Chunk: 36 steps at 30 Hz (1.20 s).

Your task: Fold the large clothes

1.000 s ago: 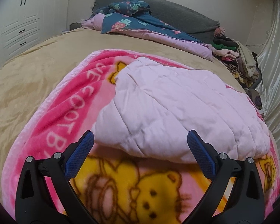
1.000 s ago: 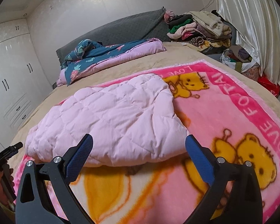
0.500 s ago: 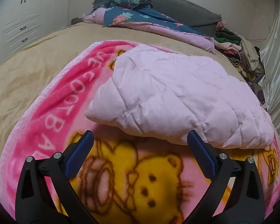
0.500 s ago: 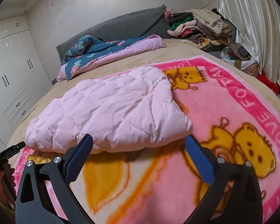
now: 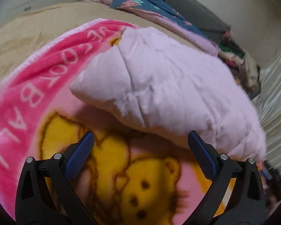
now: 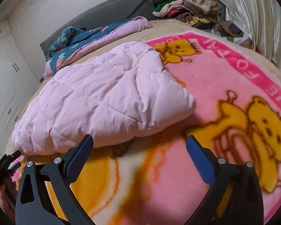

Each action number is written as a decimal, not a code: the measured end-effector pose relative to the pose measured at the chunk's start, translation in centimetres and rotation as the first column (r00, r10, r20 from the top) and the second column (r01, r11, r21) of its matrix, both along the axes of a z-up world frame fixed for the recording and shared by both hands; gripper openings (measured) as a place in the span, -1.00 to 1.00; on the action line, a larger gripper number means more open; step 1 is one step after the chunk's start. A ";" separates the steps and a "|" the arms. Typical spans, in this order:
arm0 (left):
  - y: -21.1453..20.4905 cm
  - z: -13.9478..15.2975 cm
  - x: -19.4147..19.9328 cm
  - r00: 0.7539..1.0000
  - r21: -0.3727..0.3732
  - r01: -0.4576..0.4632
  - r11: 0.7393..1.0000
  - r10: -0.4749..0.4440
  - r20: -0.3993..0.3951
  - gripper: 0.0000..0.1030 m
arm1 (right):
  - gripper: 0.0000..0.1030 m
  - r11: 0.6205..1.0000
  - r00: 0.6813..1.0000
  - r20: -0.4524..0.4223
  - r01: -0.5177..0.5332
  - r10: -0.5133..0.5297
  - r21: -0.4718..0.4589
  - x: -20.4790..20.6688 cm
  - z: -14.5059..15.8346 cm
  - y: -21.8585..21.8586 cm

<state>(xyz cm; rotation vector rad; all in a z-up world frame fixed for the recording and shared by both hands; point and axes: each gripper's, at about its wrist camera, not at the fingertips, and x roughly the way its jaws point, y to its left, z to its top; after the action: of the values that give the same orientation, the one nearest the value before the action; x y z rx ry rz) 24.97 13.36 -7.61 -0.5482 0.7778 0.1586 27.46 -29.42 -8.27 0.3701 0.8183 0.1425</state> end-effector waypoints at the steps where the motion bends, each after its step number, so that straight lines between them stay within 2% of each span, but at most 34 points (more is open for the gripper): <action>1: 0.2 0.0 0.0 1.000 -0.037 -0.001 0.999 0.002 0.016 0.82 | 0.91 1.000 1.000 -0.010 0.003 -0.002 0.030 0.6 -0.4 -0.1; 5: 1.8 -1.1 1.3 0.999 -0.225 -0.004 0.974 0.015 0.050 0.82 | 0.91 0.987 0.998 -0.055 0.031 -0.023 0.157 2.5 -1.7 -0.5; 10: 2.4 -1.8 3.1 0.997 -0.288 -0.016 0.957 0.036 0.065 0.82 | 0.92 0.962 0.996 -0.067 0.067 -0.051 0.263 4.5 -2.5 -0.9; 14: 2.6 -3.1 4.8 0.996 -0.370 -0.034 0.928 0.060 0.059 0.84 | 0.92 0.949 0.995 -0.085 0.080 -0.056 0.306 6.7 -3.4 -1.0; 16: 2.5 -3.5 5.5 0.996 -0.387 -0.040 0.921 0.069 0.062 0.84 | 0.92 0.937 0.996 -0.079 0.074 -0.050 0.341 7.5 -3.9 -1.1; 19: 2.2 -3.7 6.3 0.995 -0.385 -0.030 0.923 0.066 0.081 0.84 | 0.83 0.925 0.998 -0.032 0.056 -0.047 0.377 8.1 -4.2 -1.3; 21: 1.8 -3.8 6.4 0.994 -0.369 -0.024 0.929 0.061 0.087 0.80 | 0.39 0.930 1.000 0.014 0.011 -0.018 0.367 8.1 -3.8 -0.8; 22: 1.5 -3.7 6.5 0.994 -0.351 -0.017 0.936 0.054 0.094 0.77 | 0.33 0.940 0.999 0.034 -0.005 -0.007 0.342 8.0 -3.3 -0.5; 24: 1.1 -3.3 6.5 0.994 -0.336 -0.001 0.942 0.037 0.100 0.53 | 0.08 0.955 0.998 0.060 -0.029 0.012 0.297 7.8 -2.5 0.0; 26: 0.9 -2.8 6.2 0.994 -0.315 0.010 0.949 0.025 0.108 0.33 | -0.03 0.969 0.996 0.086 -0.046 0.025 0.242 7.3 -1.6 0.6; 30: 0.1 -1.1 5.9 0.993 -0.217 0.035 0.975 -0.009 0.122 -0.07 | -0.18 0.989 0.991 0.129 -0.063 0.046 0.131 6.4 0.1 1.9; 32: -0.7 -0.1 5.7 0.992 -0.154 0.048 0.987 -0.029 0.119 -0.15 | -0.22 0.992 0.988 0.146 -0.068 0.052 0.106 5.9 0.6 2.2; 36: -1.3 1.2 4.9 0.991 -0.113 0.062 0.992 -0.047 0.127 -0.20 | -0.25 0.995 0.983 0.170 -0.076 0.063 0.070 4.5 1.4 2.3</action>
<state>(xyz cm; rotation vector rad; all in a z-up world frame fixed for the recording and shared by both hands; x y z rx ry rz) 29.90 12.11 -6.40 -0.6406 0.6831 0.0281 32.00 -27.07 -6.90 0.3959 0.6606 0.2668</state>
